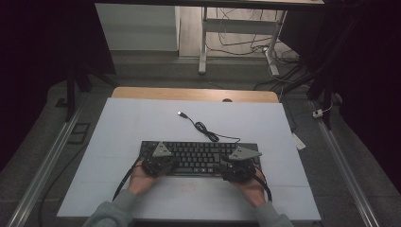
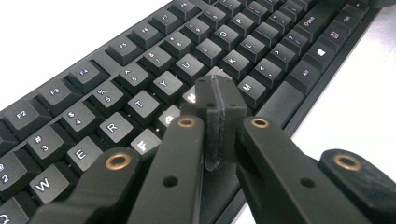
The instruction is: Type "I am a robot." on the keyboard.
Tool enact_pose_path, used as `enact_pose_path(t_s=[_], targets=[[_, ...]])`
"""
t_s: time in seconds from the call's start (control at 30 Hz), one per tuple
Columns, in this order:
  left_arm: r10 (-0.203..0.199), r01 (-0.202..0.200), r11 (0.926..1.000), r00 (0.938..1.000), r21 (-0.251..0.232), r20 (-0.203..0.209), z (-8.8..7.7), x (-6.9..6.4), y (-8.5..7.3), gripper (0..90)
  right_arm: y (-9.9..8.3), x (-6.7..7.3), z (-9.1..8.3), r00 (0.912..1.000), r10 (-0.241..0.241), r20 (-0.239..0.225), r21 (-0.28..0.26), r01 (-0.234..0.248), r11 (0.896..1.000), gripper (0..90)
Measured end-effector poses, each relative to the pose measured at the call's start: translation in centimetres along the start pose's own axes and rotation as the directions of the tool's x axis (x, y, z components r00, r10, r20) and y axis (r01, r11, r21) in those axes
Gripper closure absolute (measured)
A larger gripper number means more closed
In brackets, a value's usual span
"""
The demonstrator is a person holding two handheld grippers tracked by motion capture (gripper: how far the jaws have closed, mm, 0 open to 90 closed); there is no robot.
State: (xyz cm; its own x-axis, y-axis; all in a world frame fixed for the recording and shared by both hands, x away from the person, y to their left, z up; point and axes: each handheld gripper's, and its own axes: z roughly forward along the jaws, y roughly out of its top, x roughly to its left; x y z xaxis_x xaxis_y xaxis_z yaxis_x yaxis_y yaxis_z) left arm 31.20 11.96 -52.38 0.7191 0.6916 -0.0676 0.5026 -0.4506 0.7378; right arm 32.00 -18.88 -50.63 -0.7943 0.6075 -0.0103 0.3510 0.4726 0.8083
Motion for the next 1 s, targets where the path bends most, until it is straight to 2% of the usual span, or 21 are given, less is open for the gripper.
enact_pose_path(t_s=[0.17, 0.43, 0.5, 0.77, 1.0], targets=[[-0.001, 0.0, 0.9998, 1.0, 0.018, 0.004, 0.1, 0.0, -0.1, 88.8, 0.0, 0.0, 0.0, 1.0, 0.0, 0.001, 0.002, 0.0, 1.0, 47.4], [-0.003, 0.003, 0.9998, 1.0, 0.02, 0.007, 0.1, 0.1, -0.2, 88.8, 0.0, 0.0, 0.1, 1.0, 0.002, 0.001, 0.003, -0.002, 1.0, 47.1], [-0.002, 0.002, 0.9994, 1.0, 0.035, 0.007, 0.3, 0.1, -0.2, 88.8, 0.0, 0.0, 0.1, 1.0, 0.001, 0.004, 0.004, -0.001, 1.0, 47.0], [0.01, -0.01, 0.9997, 0.9999, 0.022, -0.009, 0.1, 0.1, -0.3, 88.9, -0.1, 0.0, 0.2, 1.0, -0.001, 0.002, 0.006, 0.001, 1.0, 46.8], [-0.007, 0.007, 0.9998, 0.9998, -0.018, -0.018, -0.8, 0.5, -0.3, 88.7, -0.1, -0.1, 0.1, 1.0, -0.002, 0.005, 0.007, 0.002, 1.0, 46.5]])
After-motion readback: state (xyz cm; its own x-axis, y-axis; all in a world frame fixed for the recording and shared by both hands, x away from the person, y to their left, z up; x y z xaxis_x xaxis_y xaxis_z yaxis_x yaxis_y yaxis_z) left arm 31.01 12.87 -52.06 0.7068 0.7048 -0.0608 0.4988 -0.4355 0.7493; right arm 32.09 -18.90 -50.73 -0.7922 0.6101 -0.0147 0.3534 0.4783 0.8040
